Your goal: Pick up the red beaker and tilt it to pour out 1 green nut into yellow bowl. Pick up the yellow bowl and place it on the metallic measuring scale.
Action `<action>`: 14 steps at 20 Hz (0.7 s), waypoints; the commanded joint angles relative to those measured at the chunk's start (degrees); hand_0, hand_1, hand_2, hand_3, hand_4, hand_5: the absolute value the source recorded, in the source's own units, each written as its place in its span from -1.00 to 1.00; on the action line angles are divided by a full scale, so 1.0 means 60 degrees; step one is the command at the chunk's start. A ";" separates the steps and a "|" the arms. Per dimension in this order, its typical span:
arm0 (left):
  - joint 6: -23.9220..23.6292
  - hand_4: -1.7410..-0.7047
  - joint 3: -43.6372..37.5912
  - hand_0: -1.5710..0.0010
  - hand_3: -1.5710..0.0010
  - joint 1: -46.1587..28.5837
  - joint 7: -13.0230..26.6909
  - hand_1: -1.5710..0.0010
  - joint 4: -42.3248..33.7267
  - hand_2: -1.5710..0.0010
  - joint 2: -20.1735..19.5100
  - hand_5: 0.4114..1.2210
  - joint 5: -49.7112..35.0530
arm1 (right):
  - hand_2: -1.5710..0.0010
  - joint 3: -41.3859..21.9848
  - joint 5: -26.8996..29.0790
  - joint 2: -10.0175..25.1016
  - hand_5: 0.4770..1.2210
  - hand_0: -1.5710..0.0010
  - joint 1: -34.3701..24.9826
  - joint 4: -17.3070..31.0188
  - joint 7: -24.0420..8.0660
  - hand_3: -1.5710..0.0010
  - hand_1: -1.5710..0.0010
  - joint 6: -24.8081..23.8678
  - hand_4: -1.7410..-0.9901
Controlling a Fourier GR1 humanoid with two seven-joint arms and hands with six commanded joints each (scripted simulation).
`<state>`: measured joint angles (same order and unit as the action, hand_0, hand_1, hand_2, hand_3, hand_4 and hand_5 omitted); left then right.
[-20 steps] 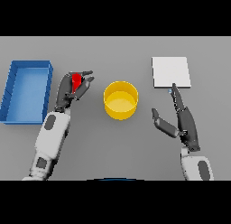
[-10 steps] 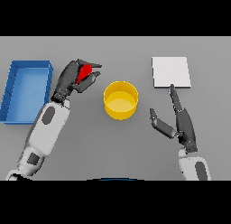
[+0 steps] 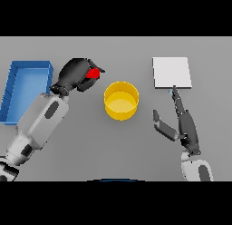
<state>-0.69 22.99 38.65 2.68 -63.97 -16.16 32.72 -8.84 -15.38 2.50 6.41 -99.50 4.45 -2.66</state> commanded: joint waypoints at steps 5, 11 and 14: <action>0.0453 -1.00 0.1537 -1.00 -1.00 0.1372 0.0021 -1.00 0.0901 -1.00 -0.0235 0.91 0.1710 | 1.00 0.0076 0.0156 -0.0010 -0.35 1.00 -0.0085 0.0112 -0.0015 1.00 1.00 0.0072 0.26; 0.1911 -0.84 0.3277 -1.00 -1.00 0.2915 -0.0428 -1.00 0.1812 -1.00 -0.0452 0.98 0.2995 | 1.00 0.0134 0.0054 -0.0020 -0.46 1.00 -0.0121 0.0169 0.0108 1.00 1.00 -0.0091 0.32; 0.2362 -0.91 0.3898 -1.00 -1.00 0.3591 -0.0617 -1.00 0.2262 -1.00 -0.0188 0.99 0.3266 | 1.00 0.0093 0.0091 -0.0197 -0.52 1.00 -0.0087 0.0170 0.0053 1.00 1.00 -0.0154 0.39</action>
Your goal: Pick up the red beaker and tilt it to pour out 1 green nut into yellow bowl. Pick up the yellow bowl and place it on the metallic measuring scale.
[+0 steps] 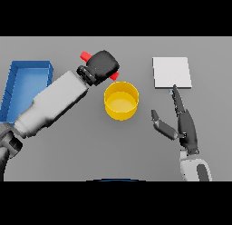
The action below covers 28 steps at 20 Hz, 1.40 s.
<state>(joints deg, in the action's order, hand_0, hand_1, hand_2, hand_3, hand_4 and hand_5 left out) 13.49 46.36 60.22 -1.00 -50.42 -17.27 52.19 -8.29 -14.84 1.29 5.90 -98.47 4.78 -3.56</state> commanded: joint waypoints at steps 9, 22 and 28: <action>0.0631 -0.99 0.2207 -1.00 -1.00 0.1168 -0.0298 -1.00 0.0659 -1.00 0.0125 1.00 0.1335 | 1.00 0.0031 -0.0159 0.0033 -0.57 1.00 -0.0072 0.0008 -0.0030 1.00 1.00 -0.0146 0.50; 0.0338 -0.97 0.4782 -1.00 -1.00 0.2685 -0.0768 -1.00 0.1234 -1.00 0.0549 1.00 0.2748 | 1.00 -0.0020 -0.0483 0.0128 -0.57 1.00 0.0133 -0.0094 0.0082 1.00 1.00 -0.0311 0.56; 0.0367 -0.96 0.5123 -1.00 -1.00 0.3817 -0.1277 -1.00 0.1528 -1.00 0.0488 1.00 0.2618 | 1.00 0.0033 -0.0168 -0.0021 -0.57 1.00 -0.0020 0.0083 0.0218 1.00 1.00 -0.0207 0.56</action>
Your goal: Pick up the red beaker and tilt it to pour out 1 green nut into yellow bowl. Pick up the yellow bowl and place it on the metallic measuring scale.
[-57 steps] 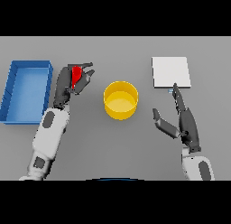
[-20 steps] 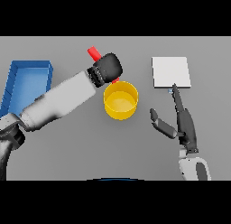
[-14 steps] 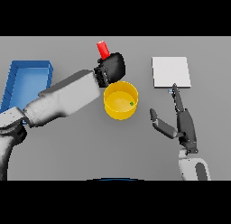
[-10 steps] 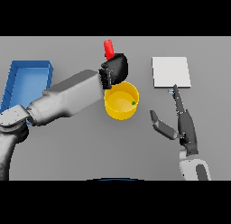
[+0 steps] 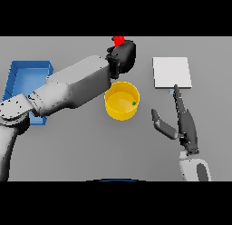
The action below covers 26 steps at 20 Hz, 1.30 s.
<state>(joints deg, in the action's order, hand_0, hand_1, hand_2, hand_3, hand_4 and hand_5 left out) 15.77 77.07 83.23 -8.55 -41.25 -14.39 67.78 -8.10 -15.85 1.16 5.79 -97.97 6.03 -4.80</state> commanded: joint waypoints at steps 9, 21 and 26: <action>-0.1116 -0.98 -0.2268 -1.00 -0.80 0.2342 0.0567 -1.00 0.3111 -1.00 -0.0961 1.00 -0.2132 | 1.00 -0.0060 -0.0003 -0.0010 -0.51 1.00 -0.0185 0.0167 0.0194 1.00 1.00 0.0054 0.56; -0.2985 -1.00 -0.7483 -1.00 -0.94 0.0428 0.2086 -1.00 0.5849 -1.00 -0.3400 1.00 -0.9213 | 1.00 -0.0040 0.0402 -0.0006 -0.56 1.00 -0.0342 0.0249 0.0227 1.00 1.00 0.0357 0.69; -0.3962 -1.00 -0.8239 -1.00 -0.98 -0.0912 0.3535 -1.00 0.5774 -1.00 -0.3763 1.00 -1.1007 | 1.00 0.0029 0.0467 0.0164 -0.48 1.00 -0.0494 0.0386 0.0332 1.00 1.00 0.0482 0.53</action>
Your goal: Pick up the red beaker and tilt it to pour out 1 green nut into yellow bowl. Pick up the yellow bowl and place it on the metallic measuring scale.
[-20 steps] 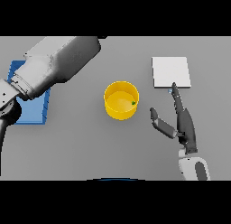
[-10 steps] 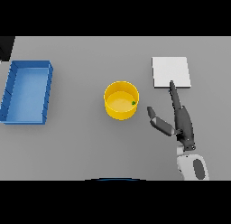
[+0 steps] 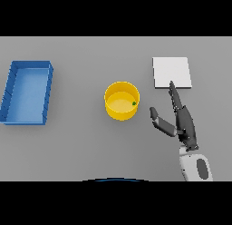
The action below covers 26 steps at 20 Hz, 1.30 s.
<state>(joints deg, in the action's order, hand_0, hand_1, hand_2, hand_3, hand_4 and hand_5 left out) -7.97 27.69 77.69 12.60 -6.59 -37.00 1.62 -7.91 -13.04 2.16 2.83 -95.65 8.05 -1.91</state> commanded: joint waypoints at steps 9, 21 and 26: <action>-0.1522 -1.00 -0.0483 -1.00 -0.75 -0.3840 0.1342 -1.00 -0.3849 -1.00 -0.0581 1.00 -0.2485 | 1.00 -0.0064 -0.0269 0.0159 -0.38 1.00 -0.0006 0.0181 0.0097 1.00 1.00 -0.0019 0.42; -0.2527 -0.52 0.0713 -1.00 -0.74 -0.7033 0.3426 -1.00 -0.9050 -1.00 -0.1810 0.03 -0.4265 | 1.00 -0.0048 -0.0187 0.0093 -0.47 1.00 -0.0133 0.0183 -0.0019 1.00 1.00 -0.0017 0.53; -0.0705 0.68 0.0791 -0.02 0.28 -0.7580 0.2552 0.10 -0.9948 0.15 -0.2550 -0.33 -0.4874 | 1.00 -0.0067 -0.0146 0.0085 -0.47 1.00 -0.0042 0.0148 0.0052 1.00 1.00 0.0001 0.56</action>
<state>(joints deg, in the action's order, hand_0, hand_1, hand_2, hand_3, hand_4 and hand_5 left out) -12.19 32.44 32.19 27.92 -66.28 -52.29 -27.63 -8.32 -13.92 2.66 2.58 -94.76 8.28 -1.91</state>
